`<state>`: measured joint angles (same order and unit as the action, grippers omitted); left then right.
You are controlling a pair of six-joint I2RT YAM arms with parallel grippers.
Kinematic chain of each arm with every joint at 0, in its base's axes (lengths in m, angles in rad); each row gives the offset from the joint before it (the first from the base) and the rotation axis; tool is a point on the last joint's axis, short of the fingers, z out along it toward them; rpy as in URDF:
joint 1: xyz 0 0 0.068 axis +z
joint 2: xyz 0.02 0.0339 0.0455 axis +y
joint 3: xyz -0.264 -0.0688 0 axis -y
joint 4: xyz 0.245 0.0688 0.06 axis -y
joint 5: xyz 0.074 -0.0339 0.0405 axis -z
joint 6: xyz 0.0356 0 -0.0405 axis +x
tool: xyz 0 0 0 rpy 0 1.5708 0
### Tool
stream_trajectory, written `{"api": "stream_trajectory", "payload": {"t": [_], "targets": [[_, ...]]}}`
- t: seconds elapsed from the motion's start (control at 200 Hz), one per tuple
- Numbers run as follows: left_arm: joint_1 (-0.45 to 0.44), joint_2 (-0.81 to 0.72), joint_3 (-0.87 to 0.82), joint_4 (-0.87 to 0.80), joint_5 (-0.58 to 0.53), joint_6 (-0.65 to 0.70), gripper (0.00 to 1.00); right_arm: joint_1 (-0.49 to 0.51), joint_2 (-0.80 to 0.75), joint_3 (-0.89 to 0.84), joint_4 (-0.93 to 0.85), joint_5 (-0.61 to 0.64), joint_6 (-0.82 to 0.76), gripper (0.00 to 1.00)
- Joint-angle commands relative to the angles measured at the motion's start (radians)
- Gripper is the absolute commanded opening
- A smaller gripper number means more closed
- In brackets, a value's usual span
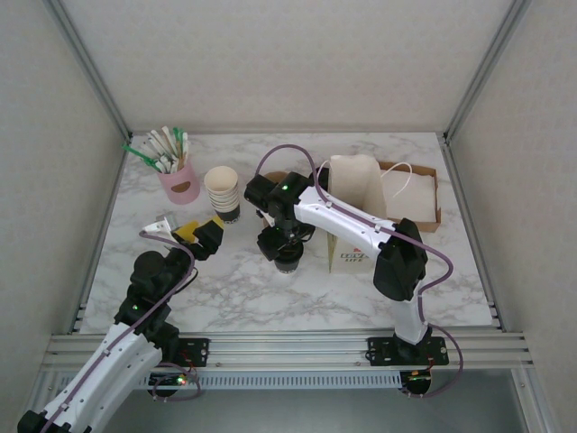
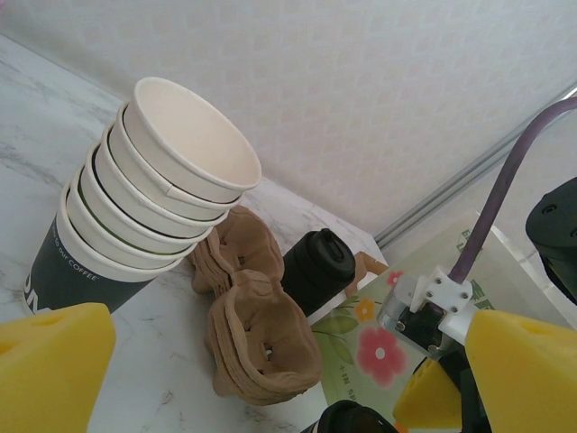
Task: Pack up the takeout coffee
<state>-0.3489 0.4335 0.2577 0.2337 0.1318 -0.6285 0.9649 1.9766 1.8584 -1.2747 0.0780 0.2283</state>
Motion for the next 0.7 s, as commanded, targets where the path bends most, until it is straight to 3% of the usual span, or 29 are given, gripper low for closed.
{"api": "stream_trajectory", "payload": {"t": [0.0,0.696], "targets": [[0.011,-0.006,-0.015,0.015,0.0,0.016,1.0,-0.007,0.029,-0.01,-0.009,-0.008,0.012,0.87],[0.011,-0.01,-0.015,0.009,0.002,0.018,1.0,-0.008,0.054,0.003,-0.012,0.012,0.017,0.87]]}}
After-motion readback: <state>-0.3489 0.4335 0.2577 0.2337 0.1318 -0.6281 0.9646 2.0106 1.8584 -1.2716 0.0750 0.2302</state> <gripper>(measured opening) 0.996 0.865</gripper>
